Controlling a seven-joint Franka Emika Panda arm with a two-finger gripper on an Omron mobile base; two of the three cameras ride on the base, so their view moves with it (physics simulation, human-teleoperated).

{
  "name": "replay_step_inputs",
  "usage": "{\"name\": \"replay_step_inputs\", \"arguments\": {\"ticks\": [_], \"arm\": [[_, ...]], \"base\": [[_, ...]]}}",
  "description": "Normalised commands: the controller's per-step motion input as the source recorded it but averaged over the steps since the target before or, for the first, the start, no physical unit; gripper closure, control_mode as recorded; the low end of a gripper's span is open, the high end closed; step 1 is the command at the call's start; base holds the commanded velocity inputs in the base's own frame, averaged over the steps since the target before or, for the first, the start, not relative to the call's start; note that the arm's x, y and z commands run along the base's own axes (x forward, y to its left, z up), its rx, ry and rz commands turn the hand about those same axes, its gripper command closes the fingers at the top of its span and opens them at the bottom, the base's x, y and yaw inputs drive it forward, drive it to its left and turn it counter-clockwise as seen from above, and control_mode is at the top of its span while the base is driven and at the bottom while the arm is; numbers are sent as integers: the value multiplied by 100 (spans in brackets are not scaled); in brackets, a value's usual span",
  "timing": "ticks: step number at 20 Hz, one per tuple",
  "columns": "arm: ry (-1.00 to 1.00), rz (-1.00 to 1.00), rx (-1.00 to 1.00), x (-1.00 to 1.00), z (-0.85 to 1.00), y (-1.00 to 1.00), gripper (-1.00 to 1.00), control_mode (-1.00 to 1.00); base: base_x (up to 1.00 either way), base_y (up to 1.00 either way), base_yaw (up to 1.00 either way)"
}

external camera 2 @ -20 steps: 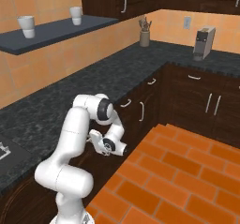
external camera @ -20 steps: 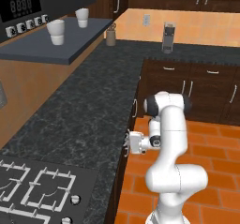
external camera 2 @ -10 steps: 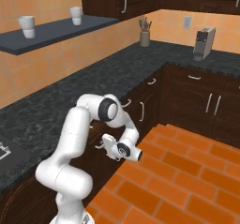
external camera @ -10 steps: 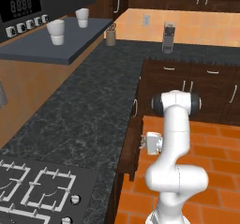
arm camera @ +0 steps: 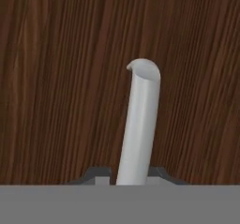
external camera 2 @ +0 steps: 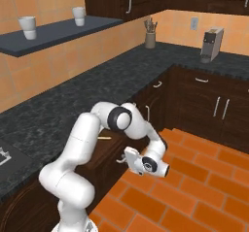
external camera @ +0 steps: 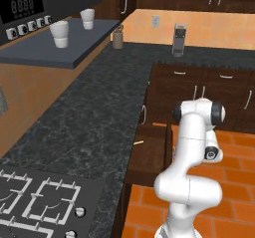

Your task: Take a straw from the drawer in front and place it inside the glass cup on the dining counter.

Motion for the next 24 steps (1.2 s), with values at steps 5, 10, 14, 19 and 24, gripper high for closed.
{"name": "replay_step_inputs", "arguments": {"ticks": [5,10,14,19,24], "arm": [[2,0,-4,-8,0,-67,-100,-100],[0,-1,-15,-4,18,-50,-100,-100],[0,-3,-25,-2,89,12,-100,-100],[0,-1,-41,0,100,61,-100,-100],[2,0,-45,0,96,74,-100,-100]], "base": [[0,0,0],[0,0,0],[0,0,0],[0,0,0],[0,0,0]]}}
